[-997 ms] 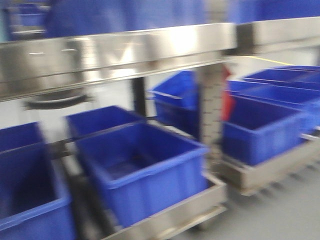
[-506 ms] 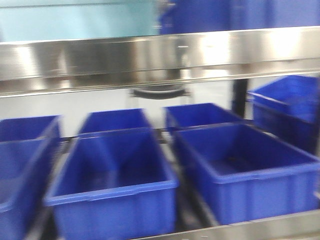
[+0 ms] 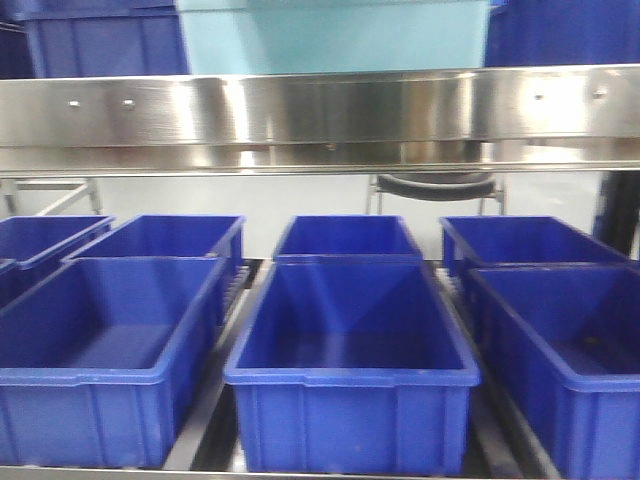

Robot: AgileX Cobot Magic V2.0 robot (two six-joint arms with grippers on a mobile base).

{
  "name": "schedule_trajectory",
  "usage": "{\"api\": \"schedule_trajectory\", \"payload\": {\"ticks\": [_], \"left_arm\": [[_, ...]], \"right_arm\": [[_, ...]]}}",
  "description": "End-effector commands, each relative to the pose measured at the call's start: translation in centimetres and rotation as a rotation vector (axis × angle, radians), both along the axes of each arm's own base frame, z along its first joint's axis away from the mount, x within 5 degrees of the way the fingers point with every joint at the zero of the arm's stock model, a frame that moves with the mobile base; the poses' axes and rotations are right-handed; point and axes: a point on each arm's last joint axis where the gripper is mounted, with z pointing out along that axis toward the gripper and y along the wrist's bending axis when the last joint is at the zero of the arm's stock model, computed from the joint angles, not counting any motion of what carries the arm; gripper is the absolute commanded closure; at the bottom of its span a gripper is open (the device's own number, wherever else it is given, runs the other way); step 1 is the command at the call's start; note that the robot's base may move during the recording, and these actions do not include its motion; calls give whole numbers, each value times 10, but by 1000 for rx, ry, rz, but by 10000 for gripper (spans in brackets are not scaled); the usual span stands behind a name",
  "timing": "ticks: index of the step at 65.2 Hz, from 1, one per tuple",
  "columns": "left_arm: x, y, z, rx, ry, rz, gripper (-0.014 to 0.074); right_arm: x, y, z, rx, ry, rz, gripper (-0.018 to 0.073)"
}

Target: Move two blue bins to right shelf middle

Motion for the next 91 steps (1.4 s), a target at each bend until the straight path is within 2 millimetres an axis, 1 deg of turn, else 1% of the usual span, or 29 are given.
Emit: {"api": "schedule_trajectory", "payload": {"ticks": [1, 91], "left_arm": [[-4, 4, 10, 10, -57, 5, 707], [-4, 4, 10, 10, -57, 5, 707]], "right_arm": [[-5, -2, 13, 14, -74, -4, 712], [-5, -2, 13, 14, -74, -4, 712]]}}
